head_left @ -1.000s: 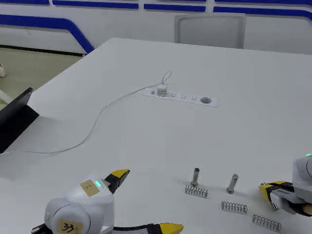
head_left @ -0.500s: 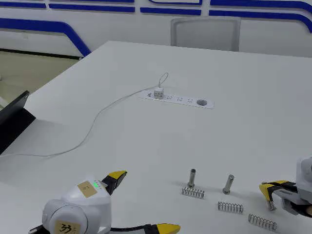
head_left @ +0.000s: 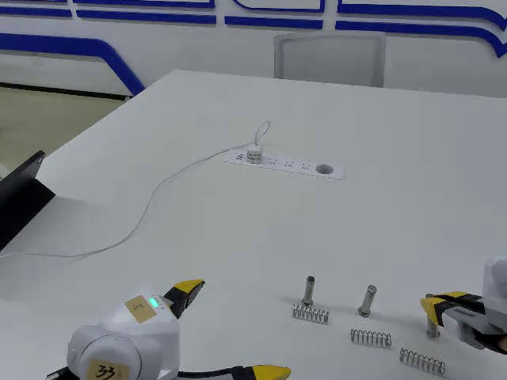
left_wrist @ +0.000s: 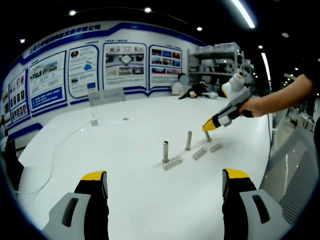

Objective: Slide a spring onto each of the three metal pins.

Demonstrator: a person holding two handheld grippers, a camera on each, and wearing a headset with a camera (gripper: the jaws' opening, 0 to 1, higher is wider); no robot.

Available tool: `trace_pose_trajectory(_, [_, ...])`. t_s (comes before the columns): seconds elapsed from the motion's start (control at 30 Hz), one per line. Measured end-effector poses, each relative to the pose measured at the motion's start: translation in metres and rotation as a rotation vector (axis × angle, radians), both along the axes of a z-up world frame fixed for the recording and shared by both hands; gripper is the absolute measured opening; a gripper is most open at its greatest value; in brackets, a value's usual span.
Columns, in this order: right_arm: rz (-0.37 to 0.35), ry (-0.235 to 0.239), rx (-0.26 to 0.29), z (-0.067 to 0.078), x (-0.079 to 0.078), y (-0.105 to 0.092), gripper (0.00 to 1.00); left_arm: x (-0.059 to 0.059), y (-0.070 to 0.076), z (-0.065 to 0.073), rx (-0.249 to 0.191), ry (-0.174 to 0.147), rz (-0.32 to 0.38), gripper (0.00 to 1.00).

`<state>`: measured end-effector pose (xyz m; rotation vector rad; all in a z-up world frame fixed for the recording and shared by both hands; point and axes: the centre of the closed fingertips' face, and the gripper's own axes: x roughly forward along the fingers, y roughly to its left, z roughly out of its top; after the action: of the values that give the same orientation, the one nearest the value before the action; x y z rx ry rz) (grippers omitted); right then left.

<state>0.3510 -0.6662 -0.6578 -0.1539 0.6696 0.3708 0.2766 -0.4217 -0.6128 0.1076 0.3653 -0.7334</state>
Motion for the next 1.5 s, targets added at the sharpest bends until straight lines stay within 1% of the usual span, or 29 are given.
trace_pose_trajectory(0.17, [-0.008,-0.015,0.024,0.001,-0.002,-0.003,0.07,0.0,0.0,0.0,0.001,0.0,-0.002,0.97])
trace_pose_trajectory(0.33, [-0.006,-0.032,0.019,0.002,-0.003,-0.005,0.08,-0.001,-0.001,0.0,0.003,0.003,-0.004,0.97])
trace_pose_trajectory(0.5, [-0.024,-0.058,0.066,0.003,-0.007,-0.006,0.08,-0.001,-0.002,-0.001,0.003,0.006,-0.007,0.97])
trace_pose_trajectory(0.63, [-0.009,-0.085,0.054,0.004,-0.01,-0.005,0.08,-0.002,-0.003,-0.001,0.004,0.008,-0.011,0.97])
trace_pose_trajectory(0.73, [0.01,-0.117,0.045,0.005,-0.013,-0.004,0.08,-0.003,-0.003,-0.002,0.006,0.01,-0.014,0.97])
trace_pose_trajectory(0.8, [0.011,-0.126,0.052,0.005,-0.013,-0.004,0.08,-0.003,-0.003,-0.001,0.007,0.009,-0.014,0.97])
trace_pose_trajectory(0.93, [0.0,-0.133,0.065,0.006,-0.013,-0.006,0.08,-0.002,-0.002,-0.001,0.007,0.007,-0.011,0.97])
trace_pose_trajectory(1.33, [-0.012,-0.149,0.069,0.006,-0.017,-0.006,0.09,-0.003,-0.003,-0.002,0.01,0.008,-0.015,0.97])
trace_pose_trajectory(1.5, [-0.029,-0.142,0.074,0.005,-0.019,-0.009,0.09,-0.003,-0.003,-0.003,0.014,0.011,-0.016,0.97])
